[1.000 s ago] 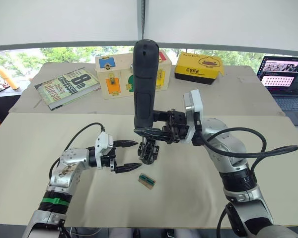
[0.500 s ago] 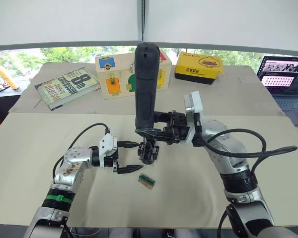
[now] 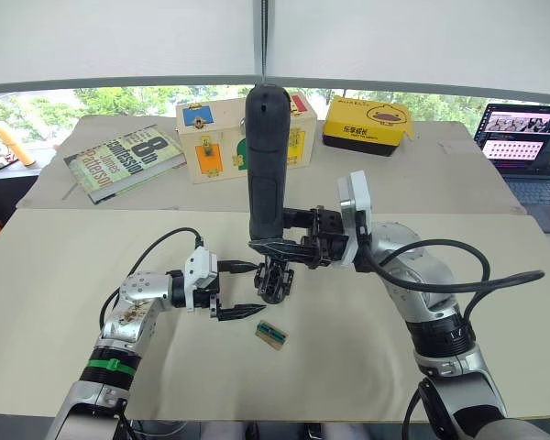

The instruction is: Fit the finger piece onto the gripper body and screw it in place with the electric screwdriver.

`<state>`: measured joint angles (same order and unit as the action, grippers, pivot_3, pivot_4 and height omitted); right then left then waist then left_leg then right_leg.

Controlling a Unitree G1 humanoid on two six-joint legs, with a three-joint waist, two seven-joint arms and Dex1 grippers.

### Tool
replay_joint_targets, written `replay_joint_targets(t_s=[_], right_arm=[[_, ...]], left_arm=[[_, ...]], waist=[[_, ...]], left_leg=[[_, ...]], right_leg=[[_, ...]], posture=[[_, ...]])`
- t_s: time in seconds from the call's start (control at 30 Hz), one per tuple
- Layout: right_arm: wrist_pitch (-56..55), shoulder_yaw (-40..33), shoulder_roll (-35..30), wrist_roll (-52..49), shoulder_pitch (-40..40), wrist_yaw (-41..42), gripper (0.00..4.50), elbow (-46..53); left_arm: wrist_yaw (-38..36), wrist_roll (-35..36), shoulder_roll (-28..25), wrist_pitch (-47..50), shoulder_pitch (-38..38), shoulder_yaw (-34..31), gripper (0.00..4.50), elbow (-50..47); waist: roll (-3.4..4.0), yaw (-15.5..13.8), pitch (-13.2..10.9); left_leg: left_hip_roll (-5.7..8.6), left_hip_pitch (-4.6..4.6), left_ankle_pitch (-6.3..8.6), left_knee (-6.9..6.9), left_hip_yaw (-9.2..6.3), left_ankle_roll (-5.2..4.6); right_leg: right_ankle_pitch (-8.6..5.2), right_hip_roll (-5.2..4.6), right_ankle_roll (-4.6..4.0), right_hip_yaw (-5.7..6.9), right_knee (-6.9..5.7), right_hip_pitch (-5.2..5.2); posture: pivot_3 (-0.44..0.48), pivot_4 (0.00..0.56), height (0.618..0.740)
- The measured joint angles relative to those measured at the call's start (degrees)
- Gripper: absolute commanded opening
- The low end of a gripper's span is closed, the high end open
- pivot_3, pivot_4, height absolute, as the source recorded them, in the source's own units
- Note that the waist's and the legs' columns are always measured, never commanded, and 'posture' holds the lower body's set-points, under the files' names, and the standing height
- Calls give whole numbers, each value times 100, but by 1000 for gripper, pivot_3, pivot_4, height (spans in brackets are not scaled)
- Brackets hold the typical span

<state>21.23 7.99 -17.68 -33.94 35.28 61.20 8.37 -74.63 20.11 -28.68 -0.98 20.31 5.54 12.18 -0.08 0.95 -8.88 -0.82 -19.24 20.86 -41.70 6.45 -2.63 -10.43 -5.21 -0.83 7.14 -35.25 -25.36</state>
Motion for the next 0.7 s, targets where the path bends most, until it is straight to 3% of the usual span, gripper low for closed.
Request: replay_joint_targets(t_s=[0.7], right_arm=[[-76,20,45,111,-41,3,1897,0]], left_arm=[[383,-758,473,-463,539,404,4500,1114]], waist=[[0,-8,0]], left_leg=[[2,0,0,-1,7,0]], right_leg=[[1,-1,1,3,-4,4]], posture=[[0,150,740]])
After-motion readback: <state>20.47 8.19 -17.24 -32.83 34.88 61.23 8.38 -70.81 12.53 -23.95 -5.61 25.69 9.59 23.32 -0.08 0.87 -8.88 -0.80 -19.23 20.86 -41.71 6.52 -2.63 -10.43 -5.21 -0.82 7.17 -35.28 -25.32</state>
